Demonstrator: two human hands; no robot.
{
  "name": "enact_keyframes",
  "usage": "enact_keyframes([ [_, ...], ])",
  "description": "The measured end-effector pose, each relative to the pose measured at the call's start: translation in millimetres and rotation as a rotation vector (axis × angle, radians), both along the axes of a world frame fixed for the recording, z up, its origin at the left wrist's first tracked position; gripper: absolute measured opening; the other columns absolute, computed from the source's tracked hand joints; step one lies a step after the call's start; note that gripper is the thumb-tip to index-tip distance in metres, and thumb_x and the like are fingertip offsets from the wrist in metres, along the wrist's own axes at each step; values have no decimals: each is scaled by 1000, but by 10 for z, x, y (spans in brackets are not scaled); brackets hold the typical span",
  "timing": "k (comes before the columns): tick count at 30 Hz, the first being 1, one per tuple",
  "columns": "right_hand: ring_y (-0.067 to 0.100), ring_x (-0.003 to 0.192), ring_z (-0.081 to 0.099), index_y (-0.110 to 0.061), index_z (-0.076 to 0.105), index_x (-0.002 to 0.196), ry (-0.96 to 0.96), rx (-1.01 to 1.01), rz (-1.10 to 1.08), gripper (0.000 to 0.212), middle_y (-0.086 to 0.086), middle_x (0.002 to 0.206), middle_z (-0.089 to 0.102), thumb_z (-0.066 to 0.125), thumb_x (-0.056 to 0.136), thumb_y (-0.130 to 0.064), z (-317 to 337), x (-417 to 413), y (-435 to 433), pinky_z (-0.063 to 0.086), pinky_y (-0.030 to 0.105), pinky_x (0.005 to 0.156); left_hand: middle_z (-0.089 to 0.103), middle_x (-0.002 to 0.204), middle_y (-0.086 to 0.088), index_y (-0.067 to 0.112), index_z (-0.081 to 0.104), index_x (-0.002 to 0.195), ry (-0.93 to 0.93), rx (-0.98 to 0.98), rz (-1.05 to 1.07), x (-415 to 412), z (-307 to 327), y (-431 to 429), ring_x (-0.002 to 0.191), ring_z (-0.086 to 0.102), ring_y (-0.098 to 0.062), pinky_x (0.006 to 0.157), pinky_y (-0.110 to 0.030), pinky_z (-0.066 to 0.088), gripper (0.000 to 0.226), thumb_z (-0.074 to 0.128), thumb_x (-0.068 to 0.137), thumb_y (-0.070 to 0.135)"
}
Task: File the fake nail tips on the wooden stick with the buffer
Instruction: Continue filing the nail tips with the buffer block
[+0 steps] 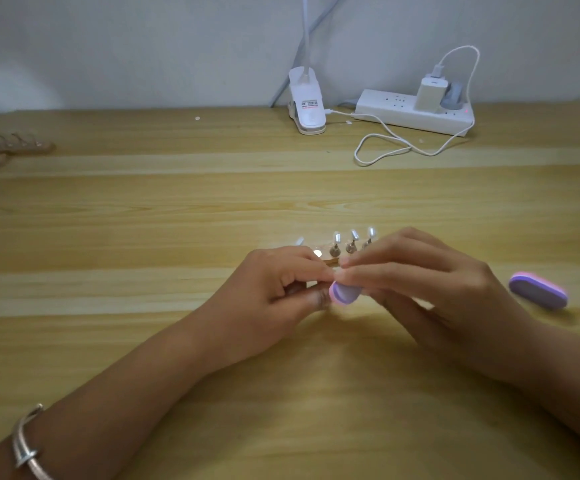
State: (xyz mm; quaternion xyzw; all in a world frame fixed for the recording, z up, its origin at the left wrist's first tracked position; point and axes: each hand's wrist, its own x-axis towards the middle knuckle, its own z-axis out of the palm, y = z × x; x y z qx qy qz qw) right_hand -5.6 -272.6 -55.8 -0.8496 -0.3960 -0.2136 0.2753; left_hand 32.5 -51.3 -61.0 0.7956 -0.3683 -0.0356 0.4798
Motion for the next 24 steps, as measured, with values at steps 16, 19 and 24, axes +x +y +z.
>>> enact_keyframes([
  [16, 16, 106, 69, -9, 75, 108, 74, 225, -158, 32, 4, 111, 72, 79, 80, -24, 26, -113, 144, 53, 31, 94, 65, 79, -14, 6, 74, 93, -4, -12, 14, -14, 58, -2, 73, 58, -31, 65, -45, 44, 21, 59, 89, 20],
  [19, 9, 102, 69, -15, 77, 96, 118, 300, -217, 26, 0, 105, 73, 81, 75, -29, 46, -155, 205, 53, 26, 92, 66, 80, -9, 7, 75, 95, -44, -3, 41, -42, 54, -17, 66, 56, -27, 60, -40, 43, 21, 60, 89, 20],
  [24, 9, 102, 69, -13, 78, 96, 111, 282, -236, 22, -2, 104, 72, 83, 77, -25, 54, -167, 200, 53, 26, 91, 68, 82, -10, 9, 76, 102, -75, -4, 89, -77, 52, -43, 63, 56, -23, 58, -36, 44, 23, 60, 86, 17],
])
